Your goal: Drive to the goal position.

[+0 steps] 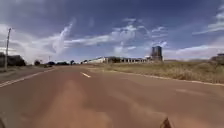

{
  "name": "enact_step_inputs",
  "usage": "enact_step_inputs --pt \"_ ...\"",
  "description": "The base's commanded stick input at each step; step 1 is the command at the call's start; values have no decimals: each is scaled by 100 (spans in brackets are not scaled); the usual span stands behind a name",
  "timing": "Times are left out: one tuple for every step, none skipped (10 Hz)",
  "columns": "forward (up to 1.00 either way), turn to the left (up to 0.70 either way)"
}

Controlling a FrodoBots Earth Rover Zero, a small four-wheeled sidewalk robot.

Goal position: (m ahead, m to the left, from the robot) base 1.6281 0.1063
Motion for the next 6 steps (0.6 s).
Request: enact_step_inputs --pt "100 0" --pt "100 0" --pt "100 0" --pt "100 0" --pt "100 0" --pt "100 0"
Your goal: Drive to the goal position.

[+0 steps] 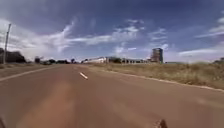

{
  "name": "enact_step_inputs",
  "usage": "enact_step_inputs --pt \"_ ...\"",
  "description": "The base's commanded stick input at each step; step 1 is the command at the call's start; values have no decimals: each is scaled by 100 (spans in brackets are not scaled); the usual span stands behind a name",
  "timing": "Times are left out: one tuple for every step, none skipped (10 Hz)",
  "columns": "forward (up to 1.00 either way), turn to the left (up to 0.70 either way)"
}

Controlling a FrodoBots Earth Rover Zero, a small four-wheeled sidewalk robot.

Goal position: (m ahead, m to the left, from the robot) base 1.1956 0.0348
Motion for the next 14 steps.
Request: enact_step_inputs --pt "100 0" --pt "100 0" --pt "100 0" --pt "100 0" --pt "100 0" --pt "100 0" --pt "100 0" --pt "100 0" --pt "100 0" --pt "100 0" --pt "100 0" --pt "100 0" --pt "100 0" --pt "100 0"
